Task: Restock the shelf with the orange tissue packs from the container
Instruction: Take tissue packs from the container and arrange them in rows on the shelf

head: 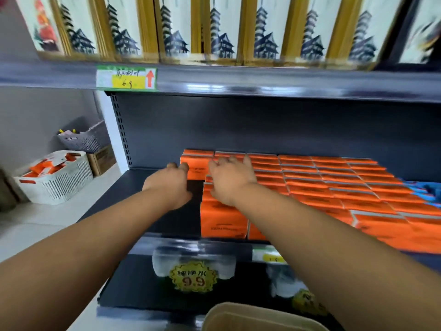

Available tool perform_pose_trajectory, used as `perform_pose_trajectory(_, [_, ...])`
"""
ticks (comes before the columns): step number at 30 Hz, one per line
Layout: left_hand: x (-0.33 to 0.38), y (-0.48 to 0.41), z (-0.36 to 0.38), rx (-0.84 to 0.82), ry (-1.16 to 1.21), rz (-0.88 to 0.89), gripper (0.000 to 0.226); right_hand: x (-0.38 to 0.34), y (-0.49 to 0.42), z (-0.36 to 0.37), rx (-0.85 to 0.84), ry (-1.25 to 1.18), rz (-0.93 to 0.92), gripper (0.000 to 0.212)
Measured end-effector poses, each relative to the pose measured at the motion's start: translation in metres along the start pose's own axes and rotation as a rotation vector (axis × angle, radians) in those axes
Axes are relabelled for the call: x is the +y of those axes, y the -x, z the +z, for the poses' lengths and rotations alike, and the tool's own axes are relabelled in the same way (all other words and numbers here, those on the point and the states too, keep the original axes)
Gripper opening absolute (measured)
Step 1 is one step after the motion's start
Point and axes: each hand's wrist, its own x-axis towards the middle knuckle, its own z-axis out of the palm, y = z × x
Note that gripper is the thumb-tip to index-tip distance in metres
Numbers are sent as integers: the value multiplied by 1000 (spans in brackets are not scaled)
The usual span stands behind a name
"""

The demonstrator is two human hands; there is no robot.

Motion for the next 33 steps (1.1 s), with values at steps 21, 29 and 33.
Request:
perform_pose_trajectory(21, [104,210,116,-291,-110,140,45,17,246,83,-229,-58,95,40])
perform_pose_trajectory(29, [124,227,205,-497,-113,163,52,21,290,174,-442,-92,174,38])
perform_pose_trajectory(33, [127,231,249,-608,-108,127,38,19,302,214,-533,-96,200,37])
